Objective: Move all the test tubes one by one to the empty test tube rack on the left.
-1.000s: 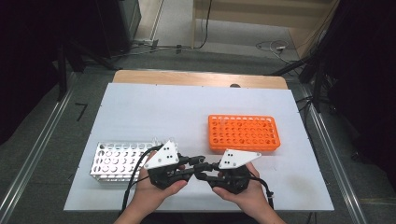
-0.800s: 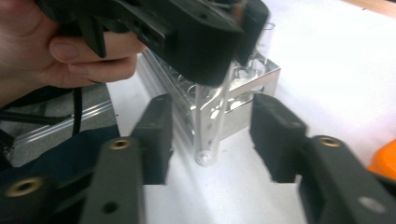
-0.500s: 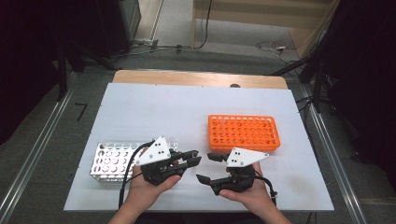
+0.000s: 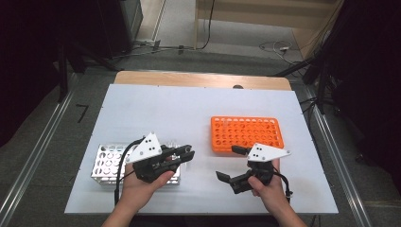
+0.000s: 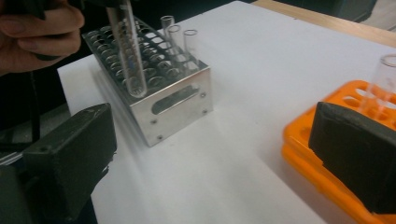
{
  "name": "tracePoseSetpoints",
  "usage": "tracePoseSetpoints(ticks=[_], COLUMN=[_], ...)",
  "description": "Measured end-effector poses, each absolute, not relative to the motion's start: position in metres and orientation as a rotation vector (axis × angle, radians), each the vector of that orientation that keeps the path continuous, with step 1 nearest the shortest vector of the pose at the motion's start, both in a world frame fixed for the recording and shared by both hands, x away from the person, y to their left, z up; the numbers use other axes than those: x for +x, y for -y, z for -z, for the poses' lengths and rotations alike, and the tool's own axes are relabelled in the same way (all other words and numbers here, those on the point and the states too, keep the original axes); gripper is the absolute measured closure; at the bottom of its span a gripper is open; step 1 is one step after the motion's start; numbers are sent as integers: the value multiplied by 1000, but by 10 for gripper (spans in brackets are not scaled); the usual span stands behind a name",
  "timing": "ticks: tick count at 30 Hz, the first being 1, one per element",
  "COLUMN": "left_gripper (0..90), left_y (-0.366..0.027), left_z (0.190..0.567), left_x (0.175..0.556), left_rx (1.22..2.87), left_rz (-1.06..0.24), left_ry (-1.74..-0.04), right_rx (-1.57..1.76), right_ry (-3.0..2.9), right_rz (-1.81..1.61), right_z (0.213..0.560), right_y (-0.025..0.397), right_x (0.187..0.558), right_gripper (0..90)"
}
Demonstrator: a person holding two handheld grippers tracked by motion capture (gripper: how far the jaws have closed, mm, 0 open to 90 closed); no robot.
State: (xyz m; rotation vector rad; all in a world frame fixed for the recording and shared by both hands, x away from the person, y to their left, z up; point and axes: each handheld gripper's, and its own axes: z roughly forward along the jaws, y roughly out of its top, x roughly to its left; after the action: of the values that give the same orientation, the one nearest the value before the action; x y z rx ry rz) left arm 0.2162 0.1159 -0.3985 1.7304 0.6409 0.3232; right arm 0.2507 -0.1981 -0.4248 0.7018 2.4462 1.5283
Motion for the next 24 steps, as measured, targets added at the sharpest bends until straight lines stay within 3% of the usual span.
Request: tracePoseSetpoints(ticks=[24], left_gripper=[758], left_y=[-162], left_z=[386], left_x=[221], left_rx=[1664], left_rz=[-437], left_ry=[-746], right_rx=[905], right_ry=[-2318], right_rz=[-1436], right_z=[430], right_y=[279], right_x=[258], right_gripper=[0])
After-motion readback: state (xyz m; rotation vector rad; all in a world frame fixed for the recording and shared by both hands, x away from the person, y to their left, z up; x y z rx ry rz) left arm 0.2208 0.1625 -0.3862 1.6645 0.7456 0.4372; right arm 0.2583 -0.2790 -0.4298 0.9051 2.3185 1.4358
